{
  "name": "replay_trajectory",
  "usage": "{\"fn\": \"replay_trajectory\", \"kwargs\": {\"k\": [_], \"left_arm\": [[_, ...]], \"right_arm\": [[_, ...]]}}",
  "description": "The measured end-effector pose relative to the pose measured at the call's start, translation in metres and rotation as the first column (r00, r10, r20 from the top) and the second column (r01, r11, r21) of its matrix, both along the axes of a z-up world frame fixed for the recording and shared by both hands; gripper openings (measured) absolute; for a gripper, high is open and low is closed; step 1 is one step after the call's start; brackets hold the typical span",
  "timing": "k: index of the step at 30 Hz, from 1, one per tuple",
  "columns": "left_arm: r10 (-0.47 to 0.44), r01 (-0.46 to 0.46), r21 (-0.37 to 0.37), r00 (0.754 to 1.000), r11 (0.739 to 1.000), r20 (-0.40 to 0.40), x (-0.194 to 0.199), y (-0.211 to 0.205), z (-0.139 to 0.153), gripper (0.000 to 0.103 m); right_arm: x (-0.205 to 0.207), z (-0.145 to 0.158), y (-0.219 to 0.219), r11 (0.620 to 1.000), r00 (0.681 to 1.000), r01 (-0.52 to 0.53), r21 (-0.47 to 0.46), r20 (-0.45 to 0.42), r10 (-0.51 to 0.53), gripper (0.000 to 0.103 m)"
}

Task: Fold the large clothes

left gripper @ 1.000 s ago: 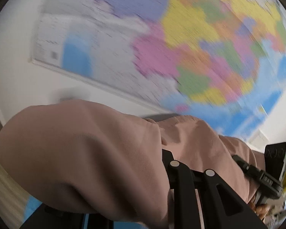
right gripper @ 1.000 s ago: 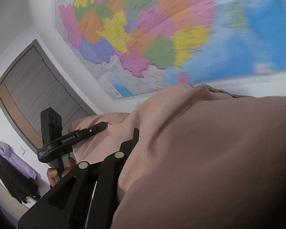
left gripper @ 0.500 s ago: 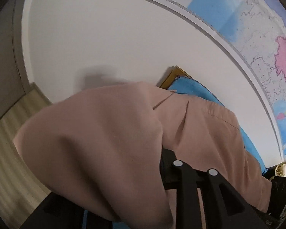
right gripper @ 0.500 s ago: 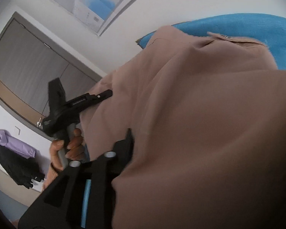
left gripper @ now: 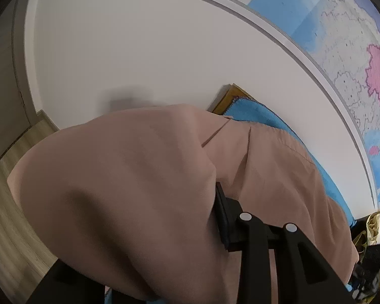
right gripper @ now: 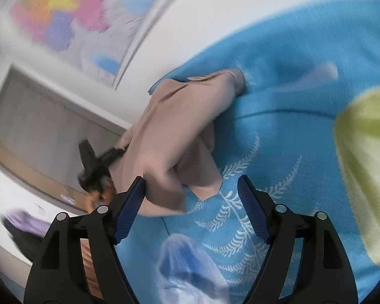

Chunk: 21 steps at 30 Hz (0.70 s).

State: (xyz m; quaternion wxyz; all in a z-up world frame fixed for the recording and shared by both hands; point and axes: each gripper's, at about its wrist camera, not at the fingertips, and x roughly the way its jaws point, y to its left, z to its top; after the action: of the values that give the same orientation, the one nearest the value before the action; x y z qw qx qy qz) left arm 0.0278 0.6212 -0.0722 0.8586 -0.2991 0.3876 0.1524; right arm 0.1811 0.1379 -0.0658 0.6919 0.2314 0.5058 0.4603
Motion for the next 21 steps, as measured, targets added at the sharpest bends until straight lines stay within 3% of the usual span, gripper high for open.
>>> {"fn": "replay_trajectory", "kwargs": {"k": [1, 2, 5, 8, 10, 12, 13, 15, 16, 17, 18, 21], "left_arm": [[-0.003, 0.003, 0.005, 1.000, 1.000, 0.000, 0.001, -0.002, 0.001, 0.032], [-0.007, 0.007, 0.009, 1.000, 1.000, -0.001, 0.002, -0.003, 0.001, 0.032], [-0.029, 0.029, -0.007, 1.000, 1.000, 0.011, 0.005, -0.007, 0.005, 0.030], [-0.058, 0.058, -0.002, 0.997, 0.998, 0.045, 0.004, -0.014, 0.011, 0.028], [-0.094, 0.095, -0.010, 0.992, 0.995, 0.081, 0.005, -0.022, 0.012, 0.028], [-0.101, 0.099, 0.035, 0.994, 0.994, 0.049, 0.008, -0.028, 0.009, 0.030], [-0.099, 0.098, 0.038, 0.995, 0.994, 0.023, 0.010, -0.028, 0.003, 0.034], [-0.083, 0.082, 0.027, 0.996, 0.996, 0.023, 0.007, -0.026, 0.003, 0.036], [-0.076, 0.076, 0.031, 0.997, 0.997, 0.010, 0.006, -0.026, 0.005, 0.041], [-0.056, 0.057, 0.053, 0.998, 0.997, -0.009, 0.002, -0.027, 0.008, 0.048], [-0.040, 0.041, 0.079, 0.999, 0.996, -0.024, -0.002, -0.029, 0.010, 0.057], [-0.037, 0.043, 0.180, 0.998, 0.983, -0.041, -0.023, -0.041, 0.022, 0.061]], "right_arm": [[0.002, -0.003, 0.002, 0.999, 1.000, -0.012, 0.032, -0.021, 0.013, 0.014], [0.002, -0.003, 0.008, 0.998, 0.999, -0.039, 0.044, -0.020, 0.040, 0.005], [-0.018, 0.024, 0.005, 0.998, 0.990, -0.045, 0.053, 0.134, 0.038, 0.004], [-0.049, 0.061, -0.016, 0.997, 0.945, -0.054, 0.048, 0.324, 0.035, 0.003], [-0.056, 0.060, -0.020, 0.999, 0.935, -0.038, 0.007, 0.353, 0.033, 0.003], [-0.053, 0.039, -0.009, 0.992, 0.946, -0.052, -0.116, 0.311, 0.086, 0.004], [-0.050, 0.029, -0.004, 0.986, 0.953, -0.046, -0.163, 0.288, 0.092, 0.010], [-0.041, 0.013, 0.002, 0.974, 0.968, -0.038, -0.224, 0.233, 0.091, 0.034], [-0.038, 0.010, 0.000, 0.970, 0.974, -0.013, -0.243, 0.217, 0.067, 0.051], [-0.036, 0.011, -0.004, 0.975, 0.977, 0.006, -0.221, 0.209, 0.042, 0.056], [-0.035, 0.014, -0.011, 0.983, 0.979, 0.016, -0.184, 0.205, 0.022, 0.057], [-0.036, 0.031, -0.027, 0.981, 0.967, 0.075, -0.177, 0.253, -0.029, 0.056]]}}
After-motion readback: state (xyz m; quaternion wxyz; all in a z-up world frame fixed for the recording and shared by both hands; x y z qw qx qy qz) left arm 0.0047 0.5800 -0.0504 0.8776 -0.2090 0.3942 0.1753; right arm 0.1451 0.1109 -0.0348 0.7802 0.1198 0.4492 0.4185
